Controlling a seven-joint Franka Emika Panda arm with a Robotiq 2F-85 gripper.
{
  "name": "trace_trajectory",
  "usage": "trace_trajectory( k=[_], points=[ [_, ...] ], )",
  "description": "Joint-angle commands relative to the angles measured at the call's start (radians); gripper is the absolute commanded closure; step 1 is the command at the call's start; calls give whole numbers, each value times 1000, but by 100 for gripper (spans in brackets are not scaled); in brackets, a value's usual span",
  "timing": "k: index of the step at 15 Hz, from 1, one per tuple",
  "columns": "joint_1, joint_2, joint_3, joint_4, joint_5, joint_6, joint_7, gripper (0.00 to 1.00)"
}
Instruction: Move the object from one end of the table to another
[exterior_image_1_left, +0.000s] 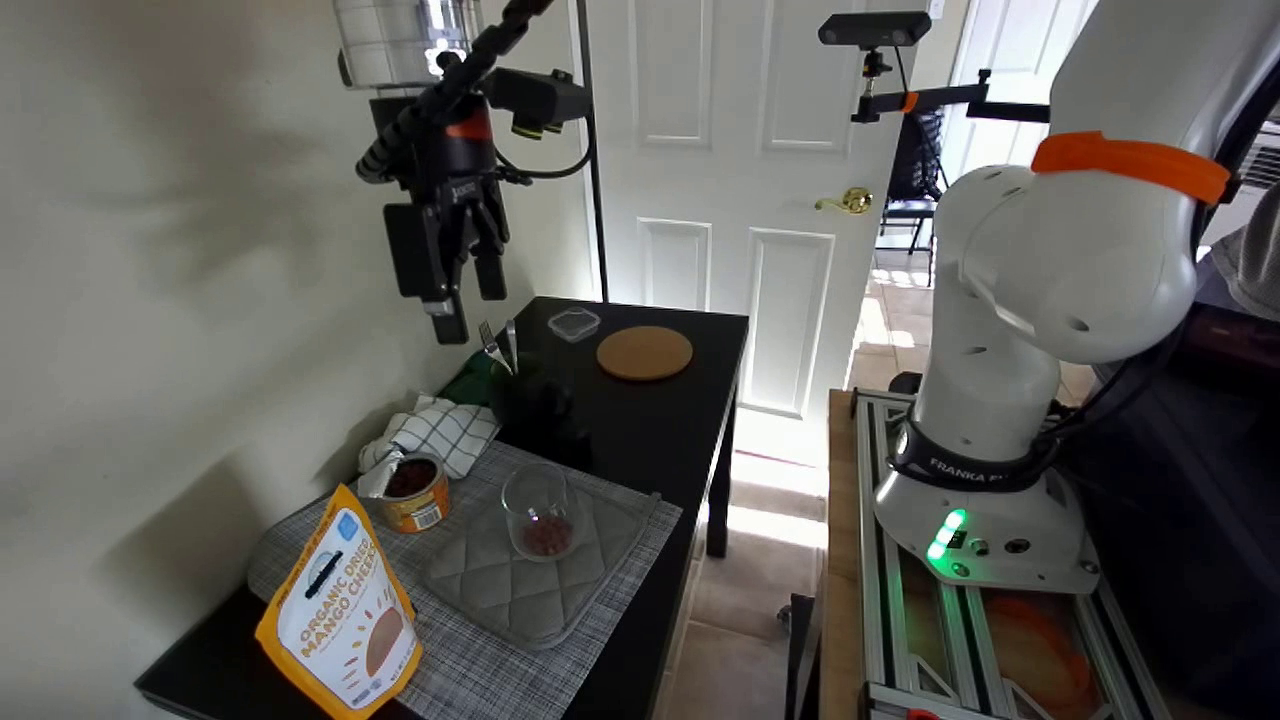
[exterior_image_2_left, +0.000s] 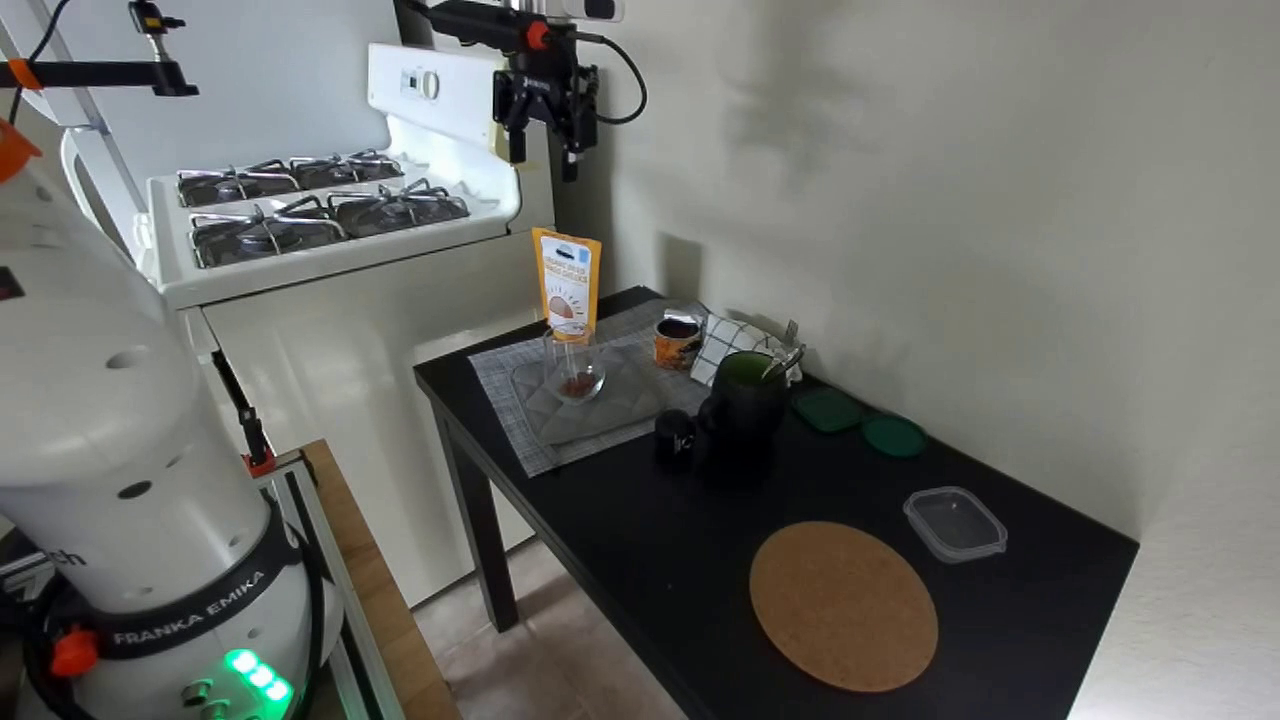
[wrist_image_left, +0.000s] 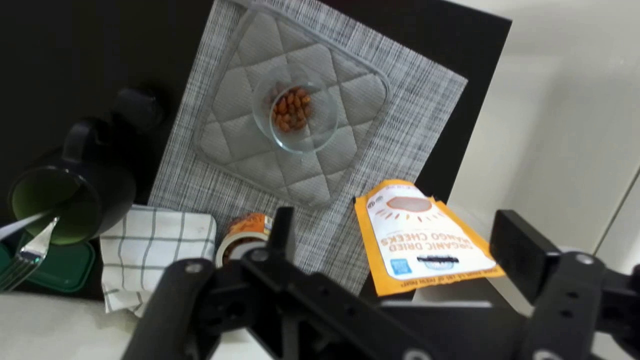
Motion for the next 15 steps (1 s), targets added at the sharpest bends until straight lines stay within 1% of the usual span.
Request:
trace_trajectory(
  k=[1, 3, 5, 8, 9, 10, 11, 12, 14, 15],
  points=[
    [-1, 7, 28, -15, -23, -92, 58, 0],
    [-7, 21, 45, -30, -57, -91, 108, 0],
    [-23, 46, 60, -49, -122, -84, 217, 0],
    [-32, 83, 66, -84, -216, -60, 312, 0],
    [-33, 94, 58, -99, -220, -34, 315, 0],
    [-31, 99, 37, -116, -171, 22, 262, 0],
    [-25, 92, 47, -83, -188, -44, 276, 0],
    [-27, 102, 42, -93, -186, -15, 275, 0],
    [-30, 113, 38, -99, -186, 3, 274, 0],
    [-31, 115, 42, -100, -206, 13, 290, 0]
  ],
)
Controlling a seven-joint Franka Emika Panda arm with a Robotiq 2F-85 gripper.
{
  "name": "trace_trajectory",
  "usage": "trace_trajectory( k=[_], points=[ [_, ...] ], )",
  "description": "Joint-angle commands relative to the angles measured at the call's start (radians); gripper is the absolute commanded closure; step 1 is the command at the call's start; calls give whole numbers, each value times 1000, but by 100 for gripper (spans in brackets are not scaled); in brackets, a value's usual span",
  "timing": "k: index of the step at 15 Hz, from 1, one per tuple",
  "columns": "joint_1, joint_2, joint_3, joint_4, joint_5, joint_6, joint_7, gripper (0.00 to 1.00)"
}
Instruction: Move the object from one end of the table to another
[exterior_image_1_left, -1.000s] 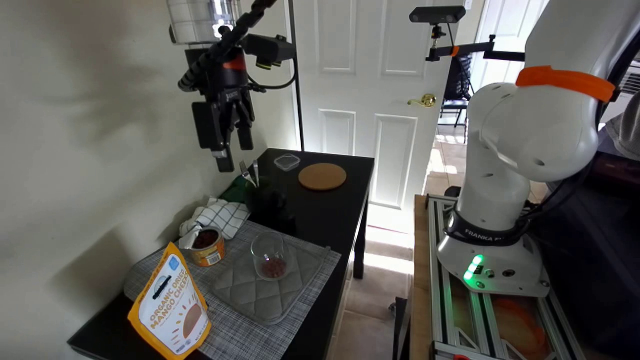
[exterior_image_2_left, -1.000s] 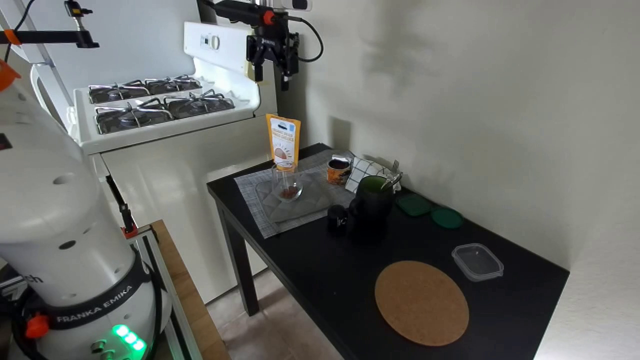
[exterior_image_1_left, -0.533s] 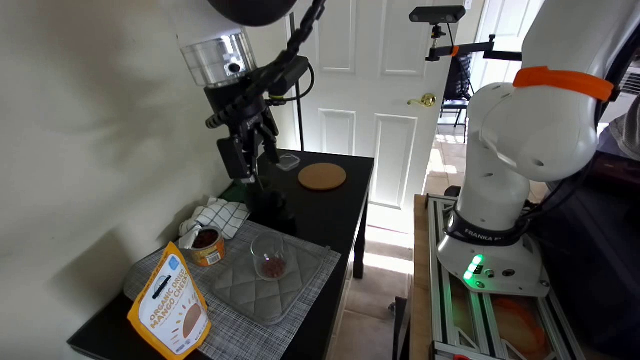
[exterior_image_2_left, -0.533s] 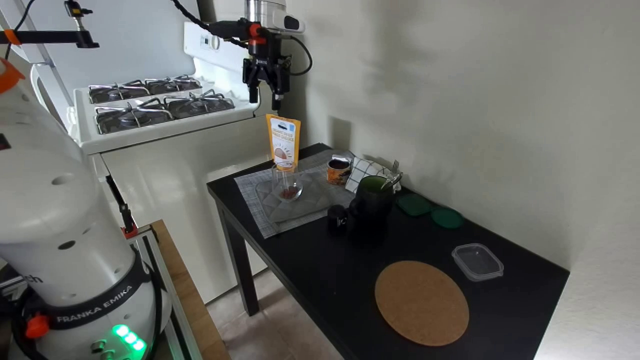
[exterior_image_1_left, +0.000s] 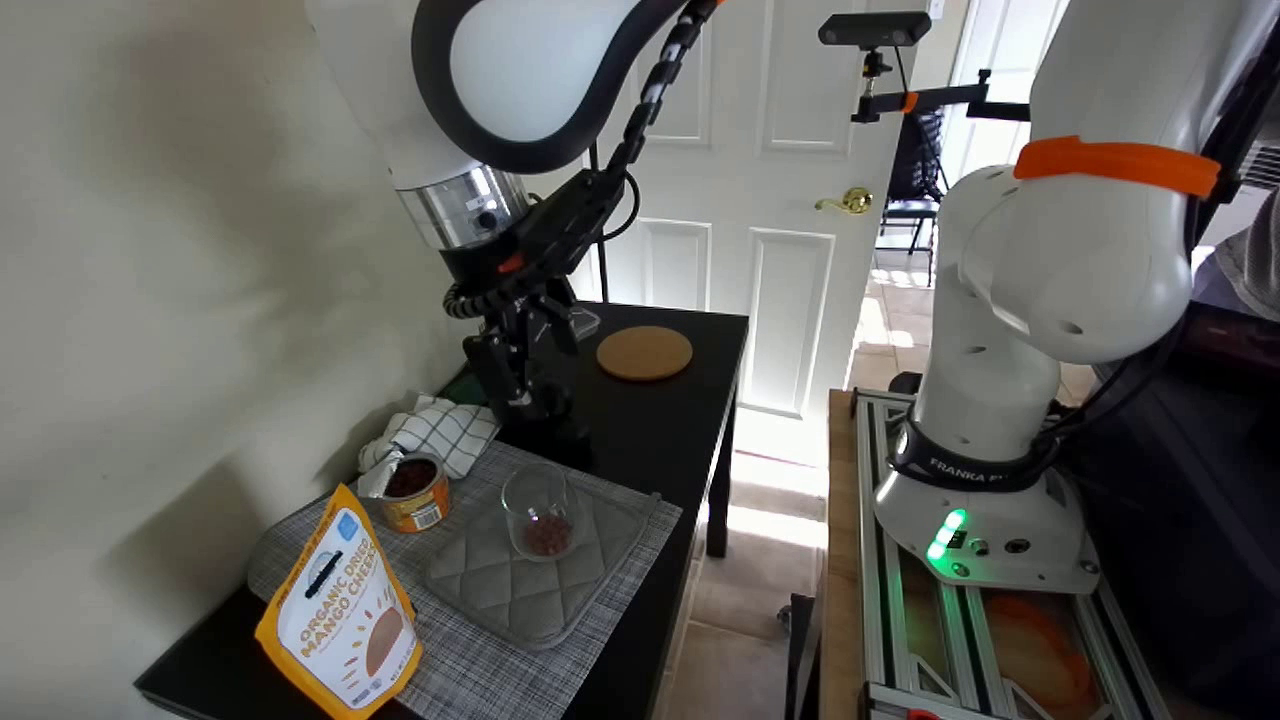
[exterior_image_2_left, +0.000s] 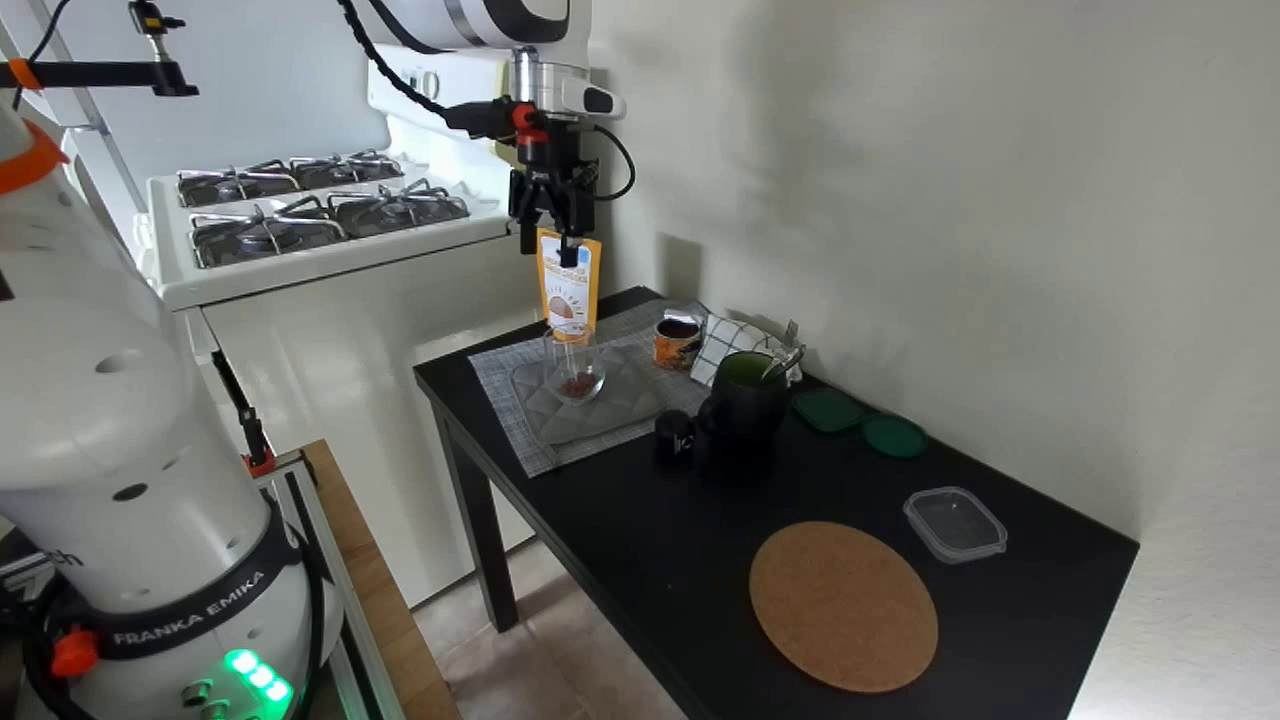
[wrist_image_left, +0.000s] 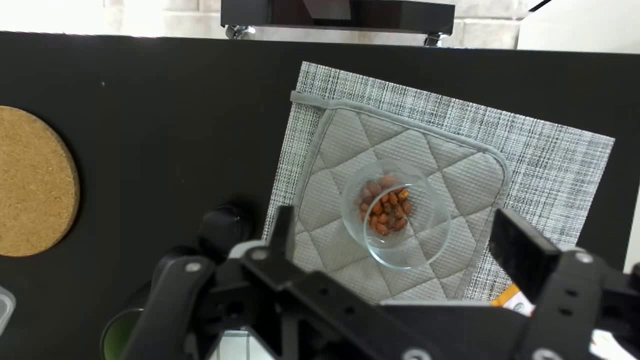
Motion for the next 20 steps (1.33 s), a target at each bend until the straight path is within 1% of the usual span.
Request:
trace_trajectory(
  k=[1, 3, 7, 9, 12, 16, 19, 20],
  points=[
    [-2, 16, 10, 2, -46, 11, 30, 0],
    [2, 40, 21, -6, -90, 50, 49, 0],
    [6, 111, 37, -8, -227, 108, 189, 0],
    [13, 147, 33, -6, -267, 149, 243, 0],
    [25, 190, 23, -6, -305, 203, 293, 0],
    [32, 227, 9, -24, -328, 324, 291, 1],
    [34, 242, -2, -44, -319, 406, 277, 7],
    [35, 243, -5, -58, -314, 431, 276, 7]
  ],
)
